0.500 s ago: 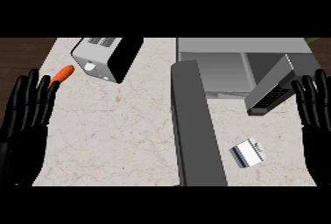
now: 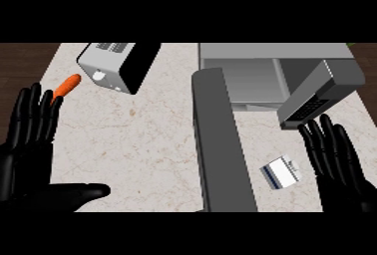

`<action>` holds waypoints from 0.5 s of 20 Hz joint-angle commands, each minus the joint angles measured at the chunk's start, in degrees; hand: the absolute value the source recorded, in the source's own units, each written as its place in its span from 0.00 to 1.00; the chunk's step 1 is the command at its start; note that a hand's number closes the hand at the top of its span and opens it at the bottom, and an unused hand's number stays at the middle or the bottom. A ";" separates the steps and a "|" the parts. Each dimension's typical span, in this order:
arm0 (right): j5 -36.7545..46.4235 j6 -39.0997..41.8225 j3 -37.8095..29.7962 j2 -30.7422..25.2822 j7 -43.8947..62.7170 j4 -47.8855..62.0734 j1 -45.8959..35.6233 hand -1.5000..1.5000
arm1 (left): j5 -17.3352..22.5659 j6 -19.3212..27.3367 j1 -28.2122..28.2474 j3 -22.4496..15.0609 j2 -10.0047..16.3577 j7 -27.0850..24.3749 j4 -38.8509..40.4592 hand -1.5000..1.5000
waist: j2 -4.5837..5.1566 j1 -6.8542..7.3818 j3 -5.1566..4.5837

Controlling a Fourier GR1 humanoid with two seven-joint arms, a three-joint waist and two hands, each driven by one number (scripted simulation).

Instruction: Pick up the milk, place it into the microwave and close the microwave

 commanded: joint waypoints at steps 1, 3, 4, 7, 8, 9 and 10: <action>-3.78 3.52 3.35 0.38 -3.08 -0.74 7.35 0.00 | 1.81 -0.41 5.35 -0.10 -1.40 0.17 -2.11 0.00 | -0.04 0.03 0.01; -1.89 4.04 6.78 0.05 -3.94 -3.76 11.26 0.00 | 1.98 -1.12 6.54 0.54 -1.68 -3.00 0.46 0.00 | -0.02 -0.17 -0.01; -1.06 1.40 6.45 1.35 0.19 -3.00 6.07 0.00 | 2.01 -1.95 12.28 -1.78 -2.79 -3.12 -4.85 0.00 | -0.02 0.31 -0.02; 3.08 -0.27 12.55 1.85 -4.66 -3.68 12.83 0.00 | 2.17 -2.52 14.41 -1.74 -2.44 -2.00 -7.68 0.00 | -0.06 0.13 -0.01; 2.47 1.30 11.48 1.11 -9.45 -2.36 16.66 0.00 | 0.19 -1.51 18.07 -5.29 -4.25 -2.17 -10.92 0.00 | -0.14 0.10 0.01; 2.40 0.45 9.80 0.13 -8.59 -4.50 17.12 0.00 | 2.31 -3.58 17.29 -3.08 -2.71 -2.70 -9.32 0.00 | -0.07 0.00 0.00; 2.66 -0.68 6.76 0.76 -7.56 -1.61 11.83 0.00 | 1.42 -3.87 20.25 -3.84 -3.97 -7.06 -7.72 0.00 | -0.01 0.28 -0.01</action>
